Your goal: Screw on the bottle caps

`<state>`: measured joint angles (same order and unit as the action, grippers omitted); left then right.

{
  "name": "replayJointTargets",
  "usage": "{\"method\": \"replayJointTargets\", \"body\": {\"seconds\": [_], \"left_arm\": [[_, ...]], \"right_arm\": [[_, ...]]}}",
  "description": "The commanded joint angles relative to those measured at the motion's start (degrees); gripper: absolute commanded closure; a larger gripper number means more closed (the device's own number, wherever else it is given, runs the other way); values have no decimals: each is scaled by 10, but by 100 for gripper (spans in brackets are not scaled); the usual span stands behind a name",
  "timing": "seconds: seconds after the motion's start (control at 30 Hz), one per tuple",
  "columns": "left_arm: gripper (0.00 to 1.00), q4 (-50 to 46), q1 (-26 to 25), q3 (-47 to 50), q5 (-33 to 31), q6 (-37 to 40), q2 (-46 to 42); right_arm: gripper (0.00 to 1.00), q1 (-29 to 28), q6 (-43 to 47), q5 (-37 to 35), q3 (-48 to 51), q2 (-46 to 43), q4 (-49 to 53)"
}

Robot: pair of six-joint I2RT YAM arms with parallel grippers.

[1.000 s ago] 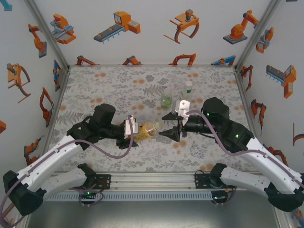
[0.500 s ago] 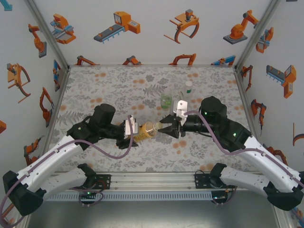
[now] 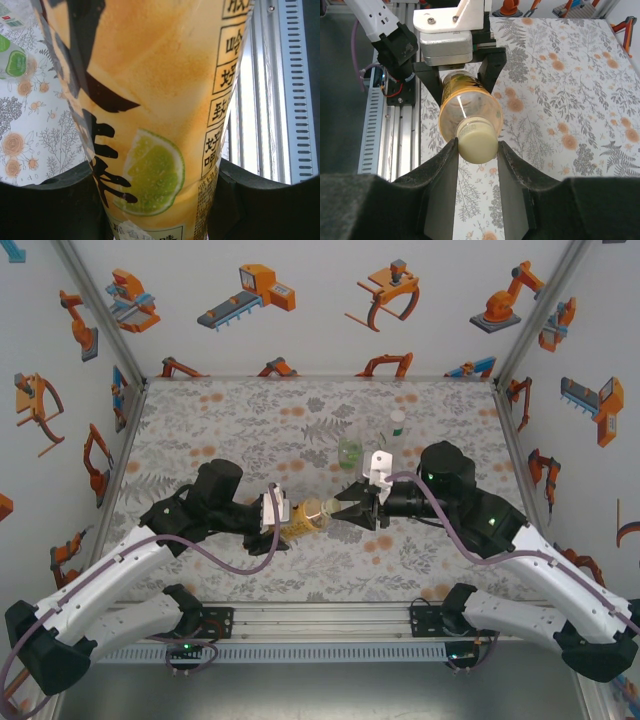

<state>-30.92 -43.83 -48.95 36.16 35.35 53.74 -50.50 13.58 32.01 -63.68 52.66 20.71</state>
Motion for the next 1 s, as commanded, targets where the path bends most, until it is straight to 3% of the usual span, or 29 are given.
{"method": "replayJointTargets", "body": {"seconds": [0.0, 0.37, 0.77, 0.97], "left_arm": [[100, 2, -2, -15, 21, 6, -8], [100, 3, -1, -16, 11, 2, -15], [100, -1, -2, -16, 28, 8, -13], [100, -10, -2, -18, 51, 17, -11]], "right_arm": [[63, -6, 7, 24, -24, 5, 4], [55, -17, -3, 21, -17, 9, -6], [79, -19, 6, 2, -33, 4, 20], [91, -19, 45, 41, -70, 15, 88]]}}
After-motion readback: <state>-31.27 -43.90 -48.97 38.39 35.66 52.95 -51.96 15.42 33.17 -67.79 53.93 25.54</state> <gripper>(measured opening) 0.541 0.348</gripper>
